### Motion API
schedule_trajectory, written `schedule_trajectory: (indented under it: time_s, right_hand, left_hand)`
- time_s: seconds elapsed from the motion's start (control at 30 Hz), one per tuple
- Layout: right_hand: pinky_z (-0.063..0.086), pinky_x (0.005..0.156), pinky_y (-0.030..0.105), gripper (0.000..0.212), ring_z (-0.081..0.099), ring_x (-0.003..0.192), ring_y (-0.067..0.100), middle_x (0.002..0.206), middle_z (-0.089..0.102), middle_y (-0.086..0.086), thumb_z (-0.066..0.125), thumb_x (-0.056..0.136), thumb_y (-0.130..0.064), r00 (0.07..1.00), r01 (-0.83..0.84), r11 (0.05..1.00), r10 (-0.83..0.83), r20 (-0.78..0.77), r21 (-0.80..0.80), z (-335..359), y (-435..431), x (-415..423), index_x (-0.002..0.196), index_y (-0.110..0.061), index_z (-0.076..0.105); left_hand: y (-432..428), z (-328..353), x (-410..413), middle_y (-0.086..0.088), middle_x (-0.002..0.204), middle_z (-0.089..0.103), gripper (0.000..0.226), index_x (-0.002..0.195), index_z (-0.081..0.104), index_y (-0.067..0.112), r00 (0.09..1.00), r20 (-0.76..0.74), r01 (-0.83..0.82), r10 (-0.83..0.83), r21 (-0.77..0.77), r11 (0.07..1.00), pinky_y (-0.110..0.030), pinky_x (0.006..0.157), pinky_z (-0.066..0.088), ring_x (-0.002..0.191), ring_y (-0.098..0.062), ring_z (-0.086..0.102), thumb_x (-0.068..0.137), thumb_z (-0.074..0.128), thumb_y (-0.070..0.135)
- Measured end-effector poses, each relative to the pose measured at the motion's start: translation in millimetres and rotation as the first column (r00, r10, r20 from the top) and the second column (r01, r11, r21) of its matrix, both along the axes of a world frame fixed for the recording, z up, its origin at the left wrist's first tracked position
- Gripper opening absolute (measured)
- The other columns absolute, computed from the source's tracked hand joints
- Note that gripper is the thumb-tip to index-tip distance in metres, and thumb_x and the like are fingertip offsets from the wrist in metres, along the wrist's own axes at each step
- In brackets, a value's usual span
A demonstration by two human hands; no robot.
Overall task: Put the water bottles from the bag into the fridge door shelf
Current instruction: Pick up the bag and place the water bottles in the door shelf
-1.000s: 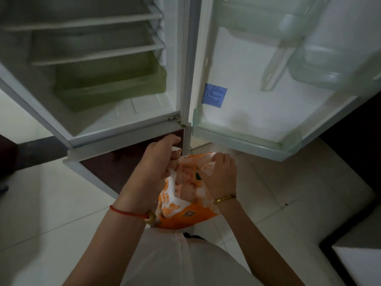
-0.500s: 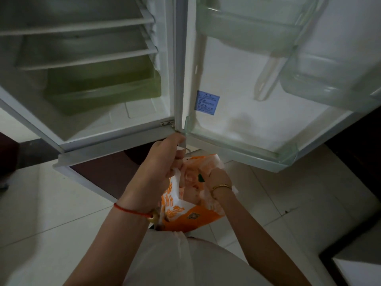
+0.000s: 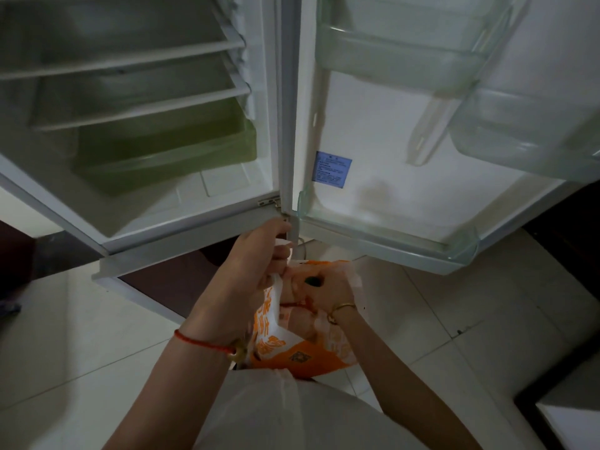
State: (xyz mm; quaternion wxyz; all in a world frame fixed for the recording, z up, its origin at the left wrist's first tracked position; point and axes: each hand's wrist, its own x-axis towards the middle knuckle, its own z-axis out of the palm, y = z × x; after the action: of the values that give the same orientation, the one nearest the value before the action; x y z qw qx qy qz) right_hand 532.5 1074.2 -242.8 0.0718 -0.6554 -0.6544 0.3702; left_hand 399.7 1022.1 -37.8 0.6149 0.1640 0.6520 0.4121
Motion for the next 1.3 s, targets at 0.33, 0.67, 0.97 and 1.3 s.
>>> schedule_trajectory:
  time_s: [0.33,0.67,0.97,1.3]
  right_hand:
    - [0.037,0.055,0.022,0.03,0.049,0.057,0.011,0.057,0.048,-0.014,0.069,0.073,-0.052,0.994,0.018,0.897,0.034,-0.109,0.441,76,9,12,0.067,-0.035,0.045]
    - [0.04,0.055,0.016,0.032,0.053,0.054,0.006,0.061,0.056,-0.009,0.078,0.077,-0.041,0.967,0.254,0.611,-0.134,-0.218,0.75,179,33,43,0.083,-0.017,0.057]
    - [0.037,0.06,0.003,0.021,0.05,0.057,0.008,0.072,0.055,-0.004,0.074,0.084,-0.028,0.975,0.167,0.657,-0.001,-0.221,0.735,154,92,17,0.09,-0.012,0.06]
    - [0.041,0.064,0.022,0.025,0.05,0.066,0.014,0.082,0.057,0.003,0.071,0.087,-0.027,0.97,0.125,0.776,0.037,-0.242,0.618,98,131,-9,0.096,-0.007,0.059]
  left_hand:
    - [18,1,-8,0.009,0.032,0.04,0.027,0.07,0.048,0.014,0.998,0.049,0.032,-0.035,0.054,0.998,-0.026,0.055,0.023,0.024,-0.002,0.029,0.094,0.051,0.026]
    - [39,-2,-5,0.006,0.05,0.038,0.027,0.067,0.05,0.017,0.997,-0.037,0.072,-0.07,0.049,0.996,-0.022,0.046,0.018,0.041,-0.008,0.026,0.092,0.056,0.025]
    - [54,-7,-13,0.01,0.041,0.035,0.031,0.063,0.049,0.017,0.997,-0.018,0.077,-0.077,0.012,0.997,-0.025,0.048,0.019,0.049,-0.011,0.026,0.091,0.058,0.027]
    - [57,-16,-14,0.01,0.034,0.04,0.034,0.061,0.048,0.018,0.995,0.096,0.041,-0.04,-0.017,0.999,-0.025,0.053,0.022,0.028,-0.003,0.029,0.091,0.059,0.032]
